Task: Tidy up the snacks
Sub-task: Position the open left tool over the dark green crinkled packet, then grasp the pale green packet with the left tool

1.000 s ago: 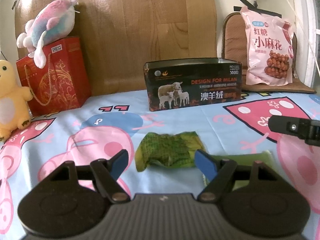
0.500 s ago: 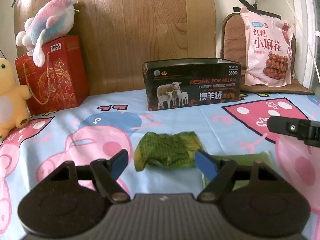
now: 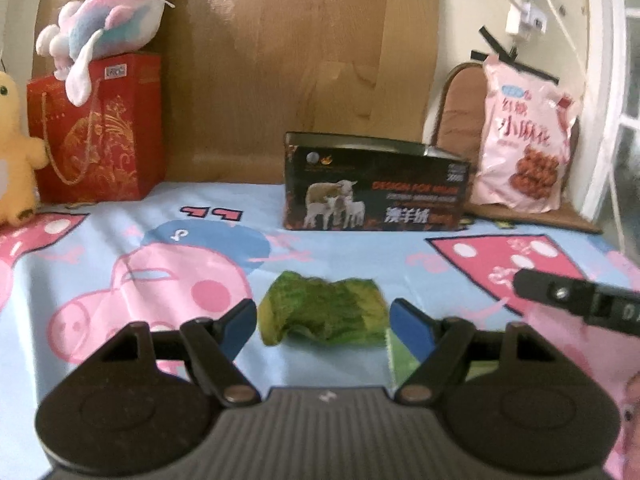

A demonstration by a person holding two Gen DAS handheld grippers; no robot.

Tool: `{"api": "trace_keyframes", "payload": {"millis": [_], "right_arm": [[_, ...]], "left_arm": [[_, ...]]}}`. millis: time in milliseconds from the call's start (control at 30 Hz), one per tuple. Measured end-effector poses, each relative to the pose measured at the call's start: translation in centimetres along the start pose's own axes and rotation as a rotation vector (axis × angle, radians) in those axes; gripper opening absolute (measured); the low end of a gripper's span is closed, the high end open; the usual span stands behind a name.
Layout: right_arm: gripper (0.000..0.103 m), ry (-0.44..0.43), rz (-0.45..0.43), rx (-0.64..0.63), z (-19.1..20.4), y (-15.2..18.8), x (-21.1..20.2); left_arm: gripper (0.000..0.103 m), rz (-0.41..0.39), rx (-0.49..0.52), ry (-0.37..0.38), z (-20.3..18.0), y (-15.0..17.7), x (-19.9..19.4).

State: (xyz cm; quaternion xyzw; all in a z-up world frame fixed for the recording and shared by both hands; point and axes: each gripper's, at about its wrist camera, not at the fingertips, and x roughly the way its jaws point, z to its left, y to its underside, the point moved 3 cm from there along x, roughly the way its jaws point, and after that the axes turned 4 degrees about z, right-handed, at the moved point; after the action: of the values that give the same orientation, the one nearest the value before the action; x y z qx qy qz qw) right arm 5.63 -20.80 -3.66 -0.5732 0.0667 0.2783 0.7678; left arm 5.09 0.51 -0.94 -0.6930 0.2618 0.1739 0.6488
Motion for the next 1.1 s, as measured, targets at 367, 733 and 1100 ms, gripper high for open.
{"api": "trace_keyframes", "payload": {"millis": [367,733,1100], "right_arm": [[0.079,-0.144,0.112,-0.175,2.8,2.0,-0.8],[0.067,-0.086,0.21,-0.374,5.5,3.9,-0.3],[0.045,-0.104,0.066,-0.35,5.1,1.1,-2.2]], "left_arm": [[0.063,0.014,-0.16,0.29,2.3,0.0,-0.6],[0.049,0.169,-0.067,0.429,-1.2,1.1,0.6],[0.047,0.123,-0.072,0.488,-2.3,-4.0,-0.7]]}}
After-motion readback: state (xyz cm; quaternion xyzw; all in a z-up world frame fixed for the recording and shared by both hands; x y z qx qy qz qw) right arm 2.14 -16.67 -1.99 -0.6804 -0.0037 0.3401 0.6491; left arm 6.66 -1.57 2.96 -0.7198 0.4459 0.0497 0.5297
